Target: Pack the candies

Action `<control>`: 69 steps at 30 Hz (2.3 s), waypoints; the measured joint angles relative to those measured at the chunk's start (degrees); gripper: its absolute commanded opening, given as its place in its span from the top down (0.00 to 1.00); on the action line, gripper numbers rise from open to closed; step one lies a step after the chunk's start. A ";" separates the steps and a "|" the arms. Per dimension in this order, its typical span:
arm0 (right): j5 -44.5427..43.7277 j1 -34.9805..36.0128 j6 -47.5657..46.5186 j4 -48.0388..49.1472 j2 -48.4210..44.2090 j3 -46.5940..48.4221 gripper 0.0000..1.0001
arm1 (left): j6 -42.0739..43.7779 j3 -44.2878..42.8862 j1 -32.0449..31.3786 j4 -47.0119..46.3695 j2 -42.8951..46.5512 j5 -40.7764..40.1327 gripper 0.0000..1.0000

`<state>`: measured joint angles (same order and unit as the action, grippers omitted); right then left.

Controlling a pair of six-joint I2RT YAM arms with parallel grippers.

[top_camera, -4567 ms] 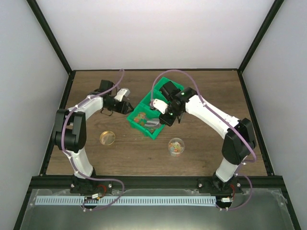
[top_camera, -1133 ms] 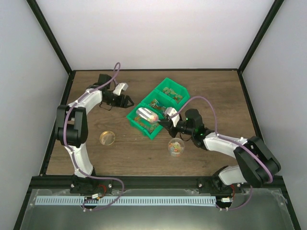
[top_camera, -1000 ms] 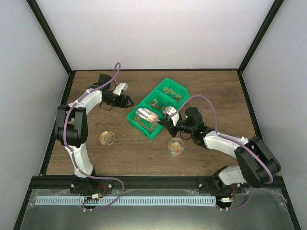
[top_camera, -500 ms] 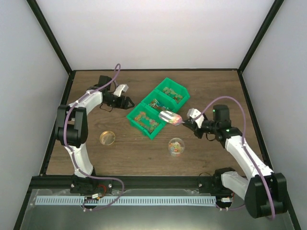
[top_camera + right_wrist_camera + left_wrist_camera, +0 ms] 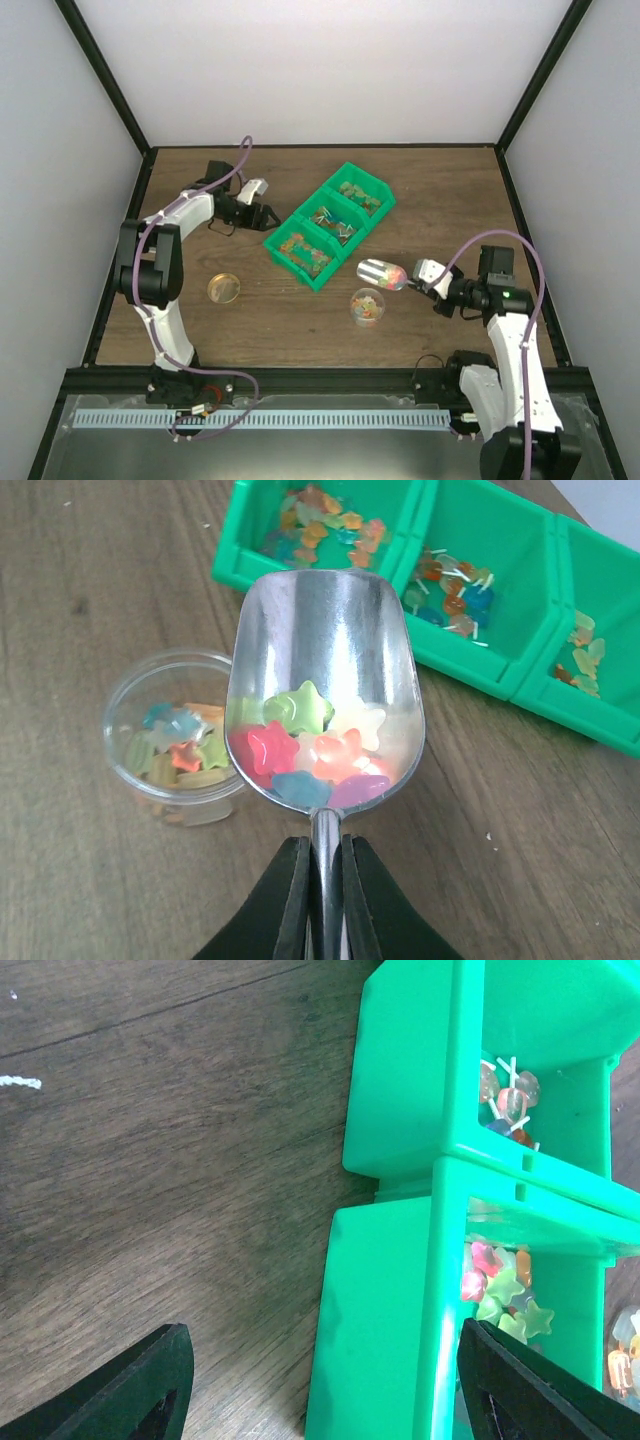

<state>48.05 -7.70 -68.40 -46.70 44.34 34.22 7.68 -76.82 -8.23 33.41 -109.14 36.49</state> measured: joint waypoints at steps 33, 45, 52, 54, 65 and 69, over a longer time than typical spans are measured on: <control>-9.33 -0.04 -16.04 -22.95 0.90 8.50 0.99 | -0.57 2.19 -0.07 -3.80 1.42 0.79 0.26; -12.20 -0.04 -20.13 -26.16 6.60 11.69 0.99 | -1.38 2.21 -0.07 -4.66 1.40 0.98 0.26; -14.86 2.58 -21.57 -26.67 7.69 12.46 0.99 | -1.55 2.21 -0.07 -5.07 1.40 0.85 0.26; -15.41 4.13 -21.51 -26.93 8.22 12.90 0.99 | -1.62 2.21 -0.07 -5.16 1.40 0.83 0.26; -19.04 10.19 -18.58 -26.53 13.84 15.72 0.99 | -1.75 3.48 -0.07 -6.05 1.42 0.39 0.26; -20.02 11.58 -17.49 -26.56 14.97 16.96 0.99 | -1.75 3.78 -0.04 -6.29 1.42 0.11 0.26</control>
<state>28.03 3.88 -85.89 -73.25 59.31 51.18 5.93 -73.03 -8.27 27.11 -107.72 36.60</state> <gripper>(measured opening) 0.093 0.740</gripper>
